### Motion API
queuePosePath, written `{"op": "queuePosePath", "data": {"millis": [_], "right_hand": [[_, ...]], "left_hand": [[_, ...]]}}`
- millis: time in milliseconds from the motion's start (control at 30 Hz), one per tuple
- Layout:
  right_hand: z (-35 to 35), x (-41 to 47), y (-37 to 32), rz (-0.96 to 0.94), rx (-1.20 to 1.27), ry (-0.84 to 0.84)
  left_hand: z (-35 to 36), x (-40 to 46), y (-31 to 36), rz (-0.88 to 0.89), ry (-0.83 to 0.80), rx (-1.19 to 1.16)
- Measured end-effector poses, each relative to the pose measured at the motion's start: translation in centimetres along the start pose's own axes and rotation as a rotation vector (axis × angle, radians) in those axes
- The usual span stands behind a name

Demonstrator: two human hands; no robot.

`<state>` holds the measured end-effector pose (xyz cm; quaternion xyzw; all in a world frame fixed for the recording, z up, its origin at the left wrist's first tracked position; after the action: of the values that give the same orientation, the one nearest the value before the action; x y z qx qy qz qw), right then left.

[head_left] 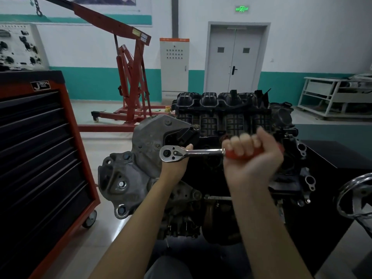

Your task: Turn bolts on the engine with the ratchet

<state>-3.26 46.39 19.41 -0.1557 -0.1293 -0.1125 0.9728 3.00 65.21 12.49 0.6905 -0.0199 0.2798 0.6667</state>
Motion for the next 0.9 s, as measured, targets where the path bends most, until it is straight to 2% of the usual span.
{"op": "queuePosePath", "data": {"millis": [100, 233, 333, 500, 633, 800, 867, 900], "right_hand": [[3.6, 3.8, 1.9, 0.202, -0.135, -0.091], [6.3, 5.9, 4.9, 0.402, -0.307, -0.197], [5.4, 5.4, 4.3, 0.364, -0.241, -0.170], [0.6, 1.2, 0.7, 0.083, -0.007, -0.019], [-3.2, -3.0, 0.5, 0.002, 0.085, 0.092], [-1.4, -1.7, 0.1, 0.045, 0.005, -0.026], [1.0, 0.8, 0.3, 0.128, -0.076, -0.106], [2.2, 2.0, 0.8, 0.185, -0.120, -0.139]], "left_hand": [[0.4, -0.1, -1.0, -0.074, -0.062, 0.021], [1.2, -0.1, 0.1, 0.011, -0.183, 0.097], [1.1, -0.4, -0.2, -0.016, -0.181, 0.064], [0.1, -0.4, 0.8, 0.019, -0.059, -0.002], [-0.1, -0.4, 1.1, 0.024, -0.010, 0.007], [0.1, -0.5, 1.6, 0.051, -0.034, 0.065], [0.0, -0.3, 0.4, -0.026, -0.039, 0.131], [-0.1, -0.3, -0.7, -0.129, -0.034, 0.184]]}}
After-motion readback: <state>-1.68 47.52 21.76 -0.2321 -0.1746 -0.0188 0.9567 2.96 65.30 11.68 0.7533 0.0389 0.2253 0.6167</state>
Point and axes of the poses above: each hand's wrist, its own x-axis towards the middle knuckle, its own z-axis out of the palm, y = z × x, the point moved 10 cm from there along x, towards the middle knuckle, and after that the axes turned 5 degrees about -z, right-handed, at the moved point
